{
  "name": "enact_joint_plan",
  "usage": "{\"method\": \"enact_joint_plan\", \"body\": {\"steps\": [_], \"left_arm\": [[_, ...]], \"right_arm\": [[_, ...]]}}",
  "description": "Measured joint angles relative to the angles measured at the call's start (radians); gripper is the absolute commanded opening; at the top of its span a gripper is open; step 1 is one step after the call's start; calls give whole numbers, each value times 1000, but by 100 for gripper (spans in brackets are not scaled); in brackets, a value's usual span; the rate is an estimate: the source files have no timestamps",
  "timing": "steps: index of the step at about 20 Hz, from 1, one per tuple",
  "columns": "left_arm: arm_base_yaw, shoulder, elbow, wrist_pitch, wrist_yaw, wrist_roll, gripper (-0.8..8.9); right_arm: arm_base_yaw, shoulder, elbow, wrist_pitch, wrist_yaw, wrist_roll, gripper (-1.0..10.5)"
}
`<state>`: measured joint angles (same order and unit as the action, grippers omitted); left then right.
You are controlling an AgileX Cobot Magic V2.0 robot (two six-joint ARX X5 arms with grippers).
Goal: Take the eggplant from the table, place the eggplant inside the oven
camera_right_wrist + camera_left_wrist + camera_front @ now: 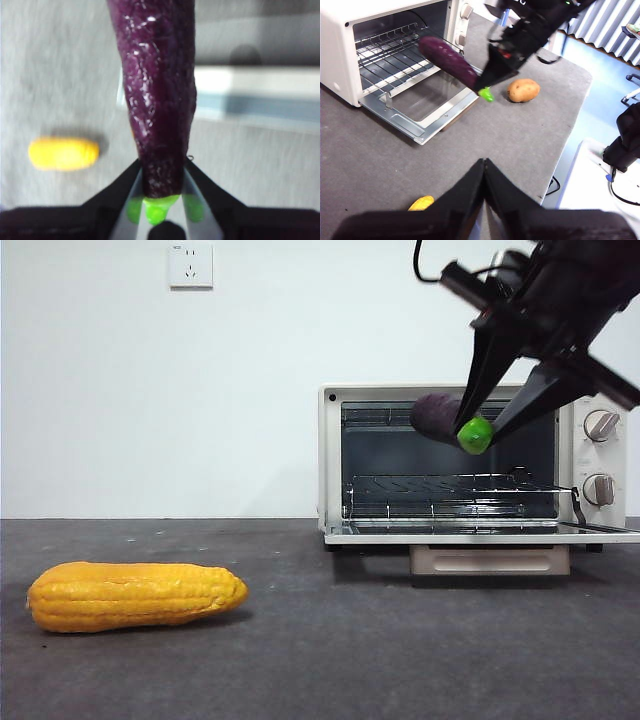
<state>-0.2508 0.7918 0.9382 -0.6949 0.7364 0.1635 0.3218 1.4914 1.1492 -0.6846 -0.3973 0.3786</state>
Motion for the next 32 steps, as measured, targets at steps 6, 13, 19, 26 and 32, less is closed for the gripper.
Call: {"method": "enact_joint_plan", "body": {"steps": [6, 13, 19, 26, 32], "left_arm": [[-16, 0, 0, -22, 0, 0, -6], [-22, 0, 0, -26, 0, 0, -6], [-23, 0, 0, -44, 0, 0, -6], [-23, 0, 0, -45, 0, 0, -6], [-23, 0, 0, -45, 0, 0, -6]], "right_arm": [[-59, 194, 171, 19, -16, 57, -12], [-105, 274, 206, 208, -6, 235, -12], [-106, 305, 206, 285, 159, 293, 4], [-104, 305, 206, 367, 292, 341, 181], [-108, 305, 207, 394, 320, 344, 195]]}}
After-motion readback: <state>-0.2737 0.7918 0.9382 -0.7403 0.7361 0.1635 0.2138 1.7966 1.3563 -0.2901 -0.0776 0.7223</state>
